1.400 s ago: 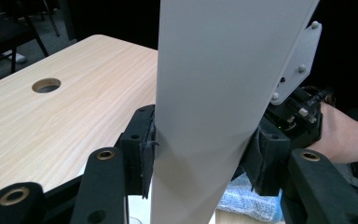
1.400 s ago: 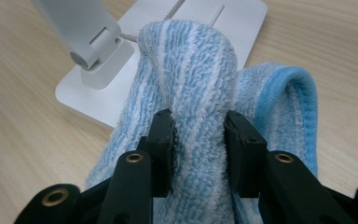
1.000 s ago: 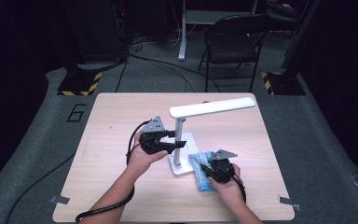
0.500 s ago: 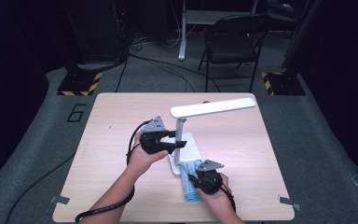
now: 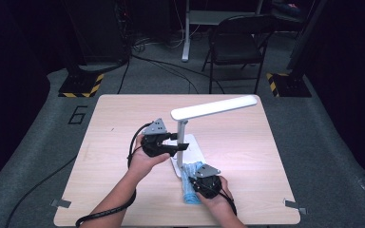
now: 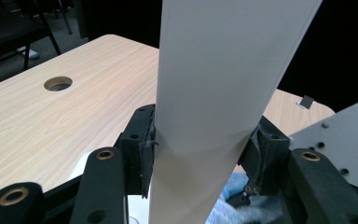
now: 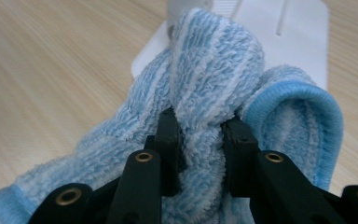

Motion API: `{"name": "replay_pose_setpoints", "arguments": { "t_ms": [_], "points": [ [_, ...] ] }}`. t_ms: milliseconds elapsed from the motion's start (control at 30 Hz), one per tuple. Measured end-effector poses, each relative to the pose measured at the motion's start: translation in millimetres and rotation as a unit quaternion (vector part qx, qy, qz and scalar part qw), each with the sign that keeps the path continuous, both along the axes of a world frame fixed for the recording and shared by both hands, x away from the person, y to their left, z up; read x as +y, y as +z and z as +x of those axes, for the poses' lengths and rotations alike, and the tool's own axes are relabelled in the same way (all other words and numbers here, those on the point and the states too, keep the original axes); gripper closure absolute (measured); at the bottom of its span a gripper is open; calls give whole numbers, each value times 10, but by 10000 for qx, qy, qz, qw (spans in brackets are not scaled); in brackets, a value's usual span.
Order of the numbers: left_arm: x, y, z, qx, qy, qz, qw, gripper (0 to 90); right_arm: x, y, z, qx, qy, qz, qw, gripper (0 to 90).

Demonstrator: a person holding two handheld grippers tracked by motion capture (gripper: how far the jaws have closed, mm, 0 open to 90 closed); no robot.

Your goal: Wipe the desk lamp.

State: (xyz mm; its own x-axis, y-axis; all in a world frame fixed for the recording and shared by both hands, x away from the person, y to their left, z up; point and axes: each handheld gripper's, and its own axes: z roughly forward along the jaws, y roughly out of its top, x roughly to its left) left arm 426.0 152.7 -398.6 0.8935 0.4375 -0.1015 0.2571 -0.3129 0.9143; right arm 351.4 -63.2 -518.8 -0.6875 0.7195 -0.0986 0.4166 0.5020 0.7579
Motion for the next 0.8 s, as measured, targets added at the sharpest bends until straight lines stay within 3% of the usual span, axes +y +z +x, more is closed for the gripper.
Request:
{"name": "replay_pose_setpoints", "arguments": {
  "t_ms": [233, 333, 467, 533, 633, 800],
  "points": [
    [13, -2, 7, -20, 53, 30, 10000, 508, -168, 6, 128, 66, -420, 21, 9991, 712],
    [20, -7, 10, -14, 71, 12, 10000, 509, -257, 5, 215, 94, -742, 138, 9971, 712],
    [19, -13, 17, 5, 56, -16, 10000, 508, -385, 8, 317, 164, -958, 171, 9951, 710],
    [14, -15, 19, 21, 62, -30, 10000, 507, -378, 8, 331, 218, -1058, 282, 9937, 710],
    [4, -10, 20, 17, 54, 12, 10000, 507, -332, 0, 297, 126, -1119, 223, 9934, 713],
    [-7, -12, 18, 28, 87, 0, 10000, 507, -214, -7, 225, 45, -1029, 214, 9944, 714]
  ]
}}
